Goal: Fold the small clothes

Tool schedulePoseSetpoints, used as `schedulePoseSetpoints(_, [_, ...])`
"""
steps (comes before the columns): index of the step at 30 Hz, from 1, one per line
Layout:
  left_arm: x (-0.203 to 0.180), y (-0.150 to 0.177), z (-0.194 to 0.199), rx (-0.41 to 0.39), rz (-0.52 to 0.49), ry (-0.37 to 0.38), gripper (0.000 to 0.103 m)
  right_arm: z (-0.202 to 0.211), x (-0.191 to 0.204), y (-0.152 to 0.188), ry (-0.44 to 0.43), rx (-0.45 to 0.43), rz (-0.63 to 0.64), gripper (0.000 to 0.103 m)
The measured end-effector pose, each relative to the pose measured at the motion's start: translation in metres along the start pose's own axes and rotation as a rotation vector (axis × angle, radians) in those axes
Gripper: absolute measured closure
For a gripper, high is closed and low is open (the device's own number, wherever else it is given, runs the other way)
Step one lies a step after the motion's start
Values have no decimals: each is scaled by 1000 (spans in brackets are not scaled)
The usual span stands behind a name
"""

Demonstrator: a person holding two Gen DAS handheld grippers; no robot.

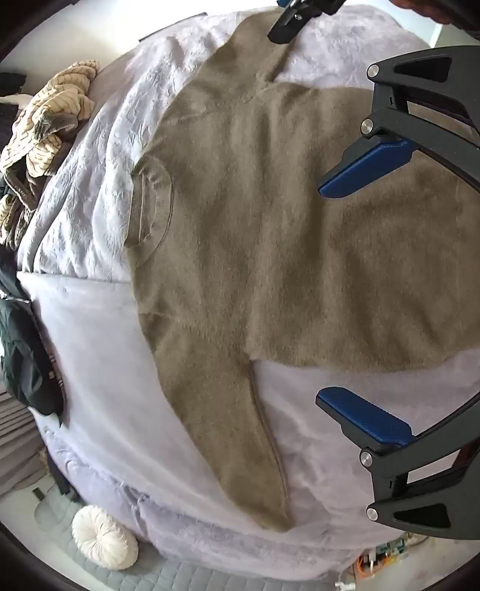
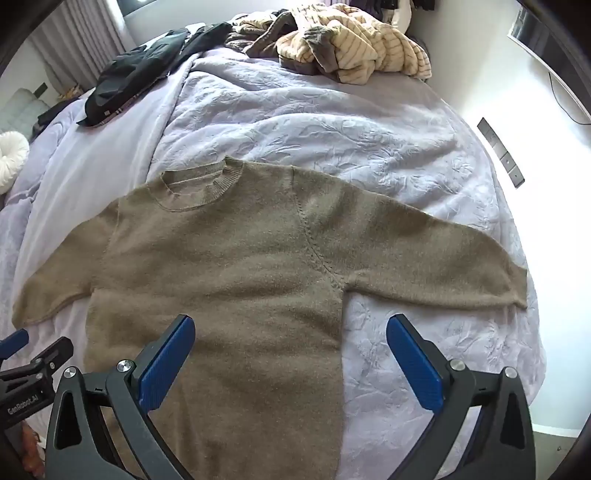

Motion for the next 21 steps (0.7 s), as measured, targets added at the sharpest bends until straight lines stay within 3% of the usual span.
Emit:
schedulePoseSetpoints(7, [-6,6,7,-6,36,56,0,-9,-17,-13,-11,-26,-19,0])
schedulePoseSetpoints(12, [-11,5,11,-6,28,23,0,-13,-22,-15,-64,18,-7,0])
schedulePoseSetpoints(21, [-7,4,9,9,37,8,0,-13,-16,-14,-36,5,36,0])
Point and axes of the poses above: each gripper's, at about its wrist camera, not at the fingertips, and z roughly against the way its jaws point, x to its left, y to its underside, the point moved 2 cm from there along -z, roughly the way its jaws point, and after that the axes turned 12 degrees about -z, right-handed, at the moved point
